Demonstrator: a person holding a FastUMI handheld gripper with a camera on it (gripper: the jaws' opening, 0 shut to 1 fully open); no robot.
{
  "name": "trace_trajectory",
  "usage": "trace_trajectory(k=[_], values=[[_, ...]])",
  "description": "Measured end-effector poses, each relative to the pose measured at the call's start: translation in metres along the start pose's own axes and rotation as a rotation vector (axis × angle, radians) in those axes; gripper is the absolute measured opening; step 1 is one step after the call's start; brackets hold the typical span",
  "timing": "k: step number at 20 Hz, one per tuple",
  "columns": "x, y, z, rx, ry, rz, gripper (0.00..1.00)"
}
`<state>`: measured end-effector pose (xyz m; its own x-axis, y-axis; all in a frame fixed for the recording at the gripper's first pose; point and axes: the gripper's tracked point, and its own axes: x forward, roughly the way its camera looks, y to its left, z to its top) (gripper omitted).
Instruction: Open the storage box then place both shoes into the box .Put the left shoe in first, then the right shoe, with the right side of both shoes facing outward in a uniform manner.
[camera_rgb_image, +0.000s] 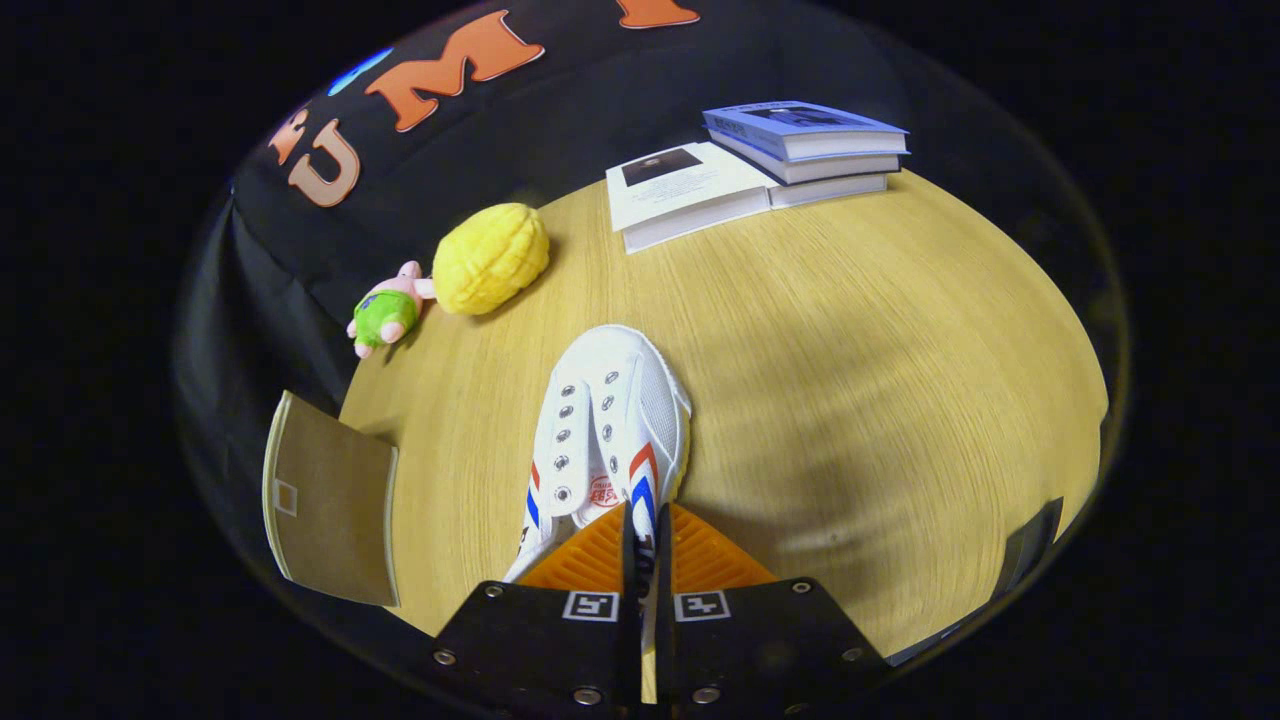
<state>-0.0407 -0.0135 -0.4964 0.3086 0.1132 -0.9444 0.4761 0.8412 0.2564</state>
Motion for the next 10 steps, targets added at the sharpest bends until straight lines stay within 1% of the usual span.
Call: trace_trajectory(k=[3, 6, 10], values=[[-0.017, 0.059, 0.011, -0.009, -0.031, 0.112, 0.06], [-0.039, 0.123, 0.026, -0.07, -0.075, 0.194, 0.05], [-0.064, 0.216, 0.027, -0.166, -0.085, 0.304, 0.06]])
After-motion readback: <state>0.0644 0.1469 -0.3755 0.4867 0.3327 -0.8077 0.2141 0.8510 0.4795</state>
